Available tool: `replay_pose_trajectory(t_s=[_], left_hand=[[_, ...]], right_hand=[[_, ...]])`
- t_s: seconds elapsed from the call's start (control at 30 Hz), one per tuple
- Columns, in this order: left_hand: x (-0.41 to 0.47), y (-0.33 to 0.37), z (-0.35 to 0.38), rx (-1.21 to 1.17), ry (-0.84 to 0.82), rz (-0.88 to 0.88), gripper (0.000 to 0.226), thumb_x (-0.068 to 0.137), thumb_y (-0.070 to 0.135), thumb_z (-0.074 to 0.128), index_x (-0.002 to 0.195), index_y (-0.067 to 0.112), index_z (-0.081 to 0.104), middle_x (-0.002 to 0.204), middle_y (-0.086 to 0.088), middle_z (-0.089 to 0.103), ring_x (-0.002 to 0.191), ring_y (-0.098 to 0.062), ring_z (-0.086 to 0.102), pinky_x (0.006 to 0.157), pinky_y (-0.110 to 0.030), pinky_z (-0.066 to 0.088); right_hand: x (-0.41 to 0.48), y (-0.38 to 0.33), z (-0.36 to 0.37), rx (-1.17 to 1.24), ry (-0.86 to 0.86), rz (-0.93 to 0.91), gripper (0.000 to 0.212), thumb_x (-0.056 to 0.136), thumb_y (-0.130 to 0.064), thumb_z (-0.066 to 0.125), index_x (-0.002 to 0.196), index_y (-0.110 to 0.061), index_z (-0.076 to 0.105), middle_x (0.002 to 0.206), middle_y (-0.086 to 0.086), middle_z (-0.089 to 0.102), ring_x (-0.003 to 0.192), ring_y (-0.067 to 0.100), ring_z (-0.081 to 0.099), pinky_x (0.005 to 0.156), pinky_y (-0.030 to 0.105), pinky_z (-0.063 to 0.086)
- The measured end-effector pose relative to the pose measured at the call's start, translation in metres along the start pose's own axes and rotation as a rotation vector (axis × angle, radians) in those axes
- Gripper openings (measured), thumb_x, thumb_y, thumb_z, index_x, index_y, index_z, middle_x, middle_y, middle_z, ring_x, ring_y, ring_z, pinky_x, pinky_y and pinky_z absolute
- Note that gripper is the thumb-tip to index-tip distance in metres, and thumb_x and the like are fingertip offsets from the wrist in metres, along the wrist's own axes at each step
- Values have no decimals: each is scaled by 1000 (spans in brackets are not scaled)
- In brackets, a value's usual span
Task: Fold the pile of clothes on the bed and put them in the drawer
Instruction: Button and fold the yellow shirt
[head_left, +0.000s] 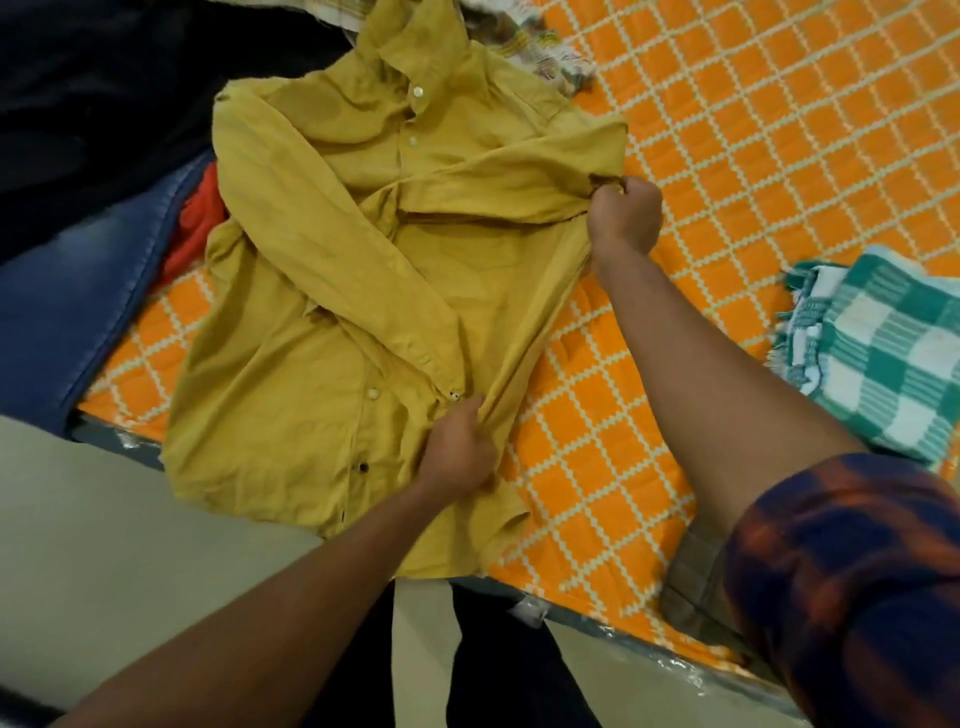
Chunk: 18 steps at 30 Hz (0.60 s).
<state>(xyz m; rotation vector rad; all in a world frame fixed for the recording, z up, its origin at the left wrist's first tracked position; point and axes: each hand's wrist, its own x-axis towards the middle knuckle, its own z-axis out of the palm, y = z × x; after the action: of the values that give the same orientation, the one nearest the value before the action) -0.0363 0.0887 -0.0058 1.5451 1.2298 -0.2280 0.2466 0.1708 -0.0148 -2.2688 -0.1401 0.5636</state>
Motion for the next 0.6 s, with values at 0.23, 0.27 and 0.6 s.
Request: replay_pose_trajectory(t_s=[0.23,0.27,0.6], left_hand=[[-41,-26,-139,-222,-281,-138,30,78,0,59,93,20,74,88,6,76,84,-11,71,69,-23,55],[-43,-39,-164,-218,-226,-185,32,78,-1,55,92,20,74,91,4,74,87,-13,69,72,-26,54],[-23,-165,-294,-37,-129,-456,31,98,0,35,115,14,57,126,-18,55,103,-24,57,86,-41,52]], right_hand=[[-38,-52,14,671,-121,299,6,87,0,60,83,-2,63,78,13,64,61,27,62,57,35,52],[-49,-68,28,712,-137,290,6,88,1,60,85,-2,63,80,14,64,62,28,63,60,36,54],[-156,-195,220,332,-511,-281,18,92,-11,53,91,0,67,78,9,63,71,25,57,65,35,42]])
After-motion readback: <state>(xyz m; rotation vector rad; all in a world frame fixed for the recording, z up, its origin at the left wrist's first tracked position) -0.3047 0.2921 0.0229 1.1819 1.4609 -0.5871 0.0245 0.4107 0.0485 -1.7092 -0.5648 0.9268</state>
